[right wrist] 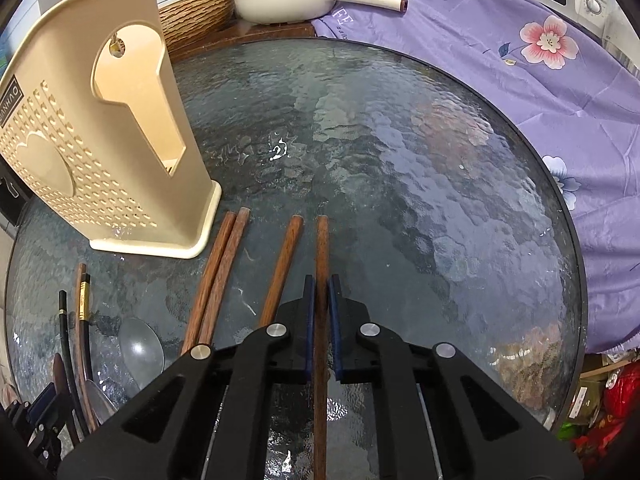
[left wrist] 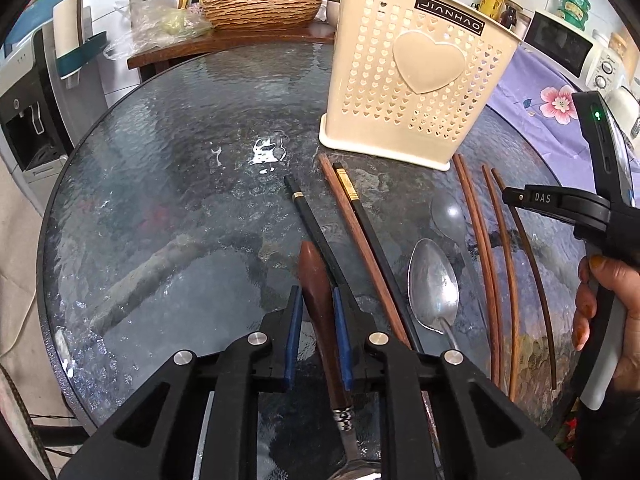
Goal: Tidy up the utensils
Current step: 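Grasp the spoon's wooden handle with left tool while right tool grasps the chopstick, then lift and carry spoon and chopstick with both tools into the cream holder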
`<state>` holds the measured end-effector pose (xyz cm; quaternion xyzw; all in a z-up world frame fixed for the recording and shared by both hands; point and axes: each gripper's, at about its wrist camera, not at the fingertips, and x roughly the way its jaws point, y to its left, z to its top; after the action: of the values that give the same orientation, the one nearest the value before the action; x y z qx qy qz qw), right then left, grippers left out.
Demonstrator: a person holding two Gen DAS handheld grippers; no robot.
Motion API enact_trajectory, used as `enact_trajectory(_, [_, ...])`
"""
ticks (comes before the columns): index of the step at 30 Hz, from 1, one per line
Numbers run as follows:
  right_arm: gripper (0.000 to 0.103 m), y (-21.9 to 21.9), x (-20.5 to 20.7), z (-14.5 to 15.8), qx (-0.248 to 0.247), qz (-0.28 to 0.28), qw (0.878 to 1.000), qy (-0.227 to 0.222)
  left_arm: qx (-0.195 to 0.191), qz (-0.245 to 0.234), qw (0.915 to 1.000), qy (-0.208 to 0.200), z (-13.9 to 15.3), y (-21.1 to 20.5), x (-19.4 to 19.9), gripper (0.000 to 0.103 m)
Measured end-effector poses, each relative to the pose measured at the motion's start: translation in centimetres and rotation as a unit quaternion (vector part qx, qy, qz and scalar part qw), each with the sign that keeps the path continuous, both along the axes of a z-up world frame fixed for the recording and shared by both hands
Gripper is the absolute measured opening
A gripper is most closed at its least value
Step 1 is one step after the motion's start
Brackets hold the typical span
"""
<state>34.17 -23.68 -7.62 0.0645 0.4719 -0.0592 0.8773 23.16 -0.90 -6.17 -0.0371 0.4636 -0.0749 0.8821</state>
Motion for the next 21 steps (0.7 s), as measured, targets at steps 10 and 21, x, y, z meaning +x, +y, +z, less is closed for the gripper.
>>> enact_trajectory(10, [0.007,-2.5,-2.5,3.2,0.105,0.045,0.991,-0.069,-0.039,-0.009,0.9986,-0.035,2.6,1.3,-0.7,0.014])
enact_trajectory(21, [0.007,-3.9,-8.0,9.5,0.181,0.128,0.963,-0.151,-0.071,-0.026,0.9937,-0.083,7.3,2.9,-2.4,0.014])
